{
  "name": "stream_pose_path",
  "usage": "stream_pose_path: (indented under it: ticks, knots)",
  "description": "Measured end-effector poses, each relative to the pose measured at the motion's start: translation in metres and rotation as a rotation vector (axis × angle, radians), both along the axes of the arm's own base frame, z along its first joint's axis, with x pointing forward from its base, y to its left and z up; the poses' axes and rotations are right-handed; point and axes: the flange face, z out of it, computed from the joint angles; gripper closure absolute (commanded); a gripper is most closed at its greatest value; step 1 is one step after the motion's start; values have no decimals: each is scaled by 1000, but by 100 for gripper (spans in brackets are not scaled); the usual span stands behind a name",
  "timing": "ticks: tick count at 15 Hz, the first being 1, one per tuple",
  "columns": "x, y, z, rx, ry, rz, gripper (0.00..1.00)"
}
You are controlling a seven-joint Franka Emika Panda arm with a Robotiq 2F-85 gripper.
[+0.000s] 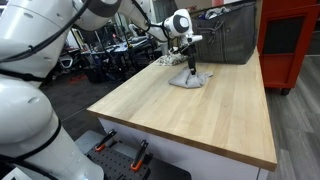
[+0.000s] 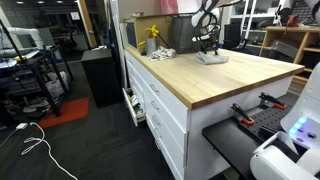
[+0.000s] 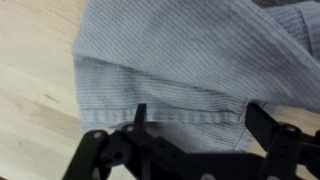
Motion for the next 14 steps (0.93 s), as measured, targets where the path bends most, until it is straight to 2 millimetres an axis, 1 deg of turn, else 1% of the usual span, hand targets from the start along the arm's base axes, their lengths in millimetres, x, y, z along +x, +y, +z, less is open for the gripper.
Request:
stream_pose_path:
  ticks: [1, 3, 5, 7, 8, 11, 12, 13, 14]
  knots:
    - [0, -7, 2, 17, -6, -26, 25]
    - [0, -19, 9, 45, -25, -68, 38]
    - [0, -26, 13, 66, -36, -101, 54]
    - [-1, -29, 13, 80, -37, -117, 68]
    - [-1, -29, 13, 84, -33, -121, 76]
    - [-1, -25, 8, 94, -17, -124, 99]
    - [-1, -23, 6, 97, -13, -124, 78]
    - [-1, -22, 4, 99, -10, -123, 61]
    - [-1, -20, 2, 100, -7, -124, 61]
